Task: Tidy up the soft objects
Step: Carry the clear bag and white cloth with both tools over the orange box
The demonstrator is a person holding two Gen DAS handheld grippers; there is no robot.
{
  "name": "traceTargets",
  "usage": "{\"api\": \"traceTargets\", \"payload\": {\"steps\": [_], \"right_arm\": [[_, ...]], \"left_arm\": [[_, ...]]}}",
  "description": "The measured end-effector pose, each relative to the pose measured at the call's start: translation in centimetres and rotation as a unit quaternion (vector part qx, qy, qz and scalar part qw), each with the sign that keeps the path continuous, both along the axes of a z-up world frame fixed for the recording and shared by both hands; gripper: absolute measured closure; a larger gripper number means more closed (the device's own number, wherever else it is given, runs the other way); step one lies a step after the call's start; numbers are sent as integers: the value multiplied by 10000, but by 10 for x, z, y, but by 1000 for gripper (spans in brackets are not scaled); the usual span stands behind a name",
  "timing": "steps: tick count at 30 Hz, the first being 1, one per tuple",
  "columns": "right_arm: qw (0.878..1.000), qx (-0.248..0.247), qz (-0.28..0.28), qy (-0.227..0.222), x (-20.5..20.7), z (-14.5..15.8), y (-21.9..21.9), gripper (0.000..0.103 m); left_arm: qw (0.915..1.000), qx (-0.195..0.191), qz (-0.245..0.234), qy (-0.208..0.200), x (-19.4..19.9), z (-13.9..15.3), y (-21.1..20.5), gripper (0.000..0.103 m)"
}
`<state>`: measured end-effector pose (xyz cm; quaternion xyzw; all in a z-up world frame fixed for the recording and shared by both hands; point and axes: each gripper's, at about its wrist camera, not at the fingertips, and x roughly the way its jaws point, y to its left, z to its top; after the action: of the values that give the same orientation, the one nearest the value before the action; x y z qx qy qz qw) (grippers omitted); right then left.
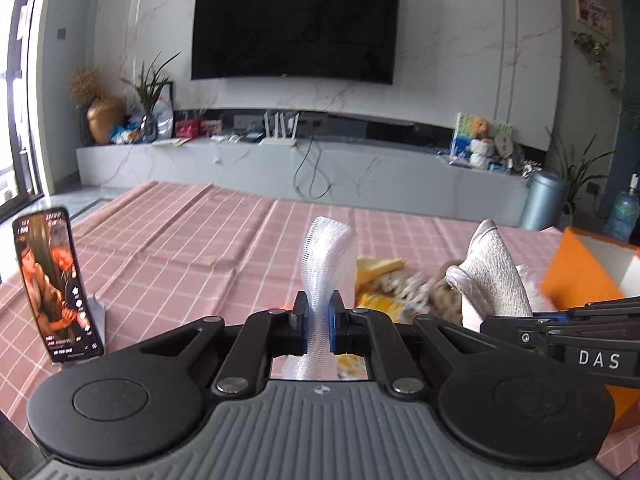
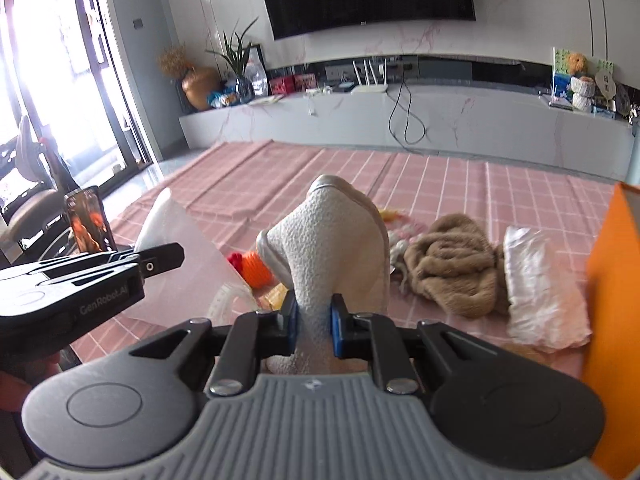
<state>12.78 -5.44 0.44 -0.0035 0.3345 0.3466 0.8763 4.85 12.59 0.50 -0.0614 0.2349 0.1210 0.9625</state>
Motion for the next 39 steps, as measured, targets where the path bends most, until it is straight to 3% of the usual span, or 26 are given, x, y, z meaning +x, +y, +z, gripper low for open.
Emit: {"api": "traceTargets", "payload": {"steps": [6, 10, 14, 21, 26, 29, 31, 34, 36, 39], "right_arm": [[9983, -146, -317, -478, -21, 36, -48, 89], [9959, -213, -606, -642, -27, 56, -87, 89], [9928, -319, -957, -645, -29, 74, -130, 89], [9850, -896, -1404, -459, -29, 88, -191, 89], [9784, -1384, -1533, -65, -14, 80, -228, 89], [9762, -1505, -1519, 350, 3, 66, -244, 89], [9744, -1563, -1478, 651, 11, 52, -248, 89], [9720, -1641, -1431, 888, 25, 37, -251, 89], [9709, -1670, -1376, 1024, 34, 29, -252, 89], [9687, -1672, -1286, 1309, 48, 16, -249, 89]], "left_arm": [[9972, -23, -656, -356, -3, 24, -41, 94], [9893, -78, -1323, -607, 3, 38, -75, 94], [9762, -151, -2032, -746, 13, 46, -111, 94], [9409, -621, -3252, -720, 45, 52, -168, 94], [9107, -1057, -3986, -247, 81, 47, -195, 94], [9007, -843, -4256, 226, 109, 37, -214, 94], [8864, -809, -4508, 672, 126, 27, -226, 94], [8737, -599, -4667, 1233, 141, 11, -237, 94], [8728, -414, -4645, 1441, 147, 2, -244, 94], [8645, -98, -4673, 1848, 148, -13, -259, 94]]}}
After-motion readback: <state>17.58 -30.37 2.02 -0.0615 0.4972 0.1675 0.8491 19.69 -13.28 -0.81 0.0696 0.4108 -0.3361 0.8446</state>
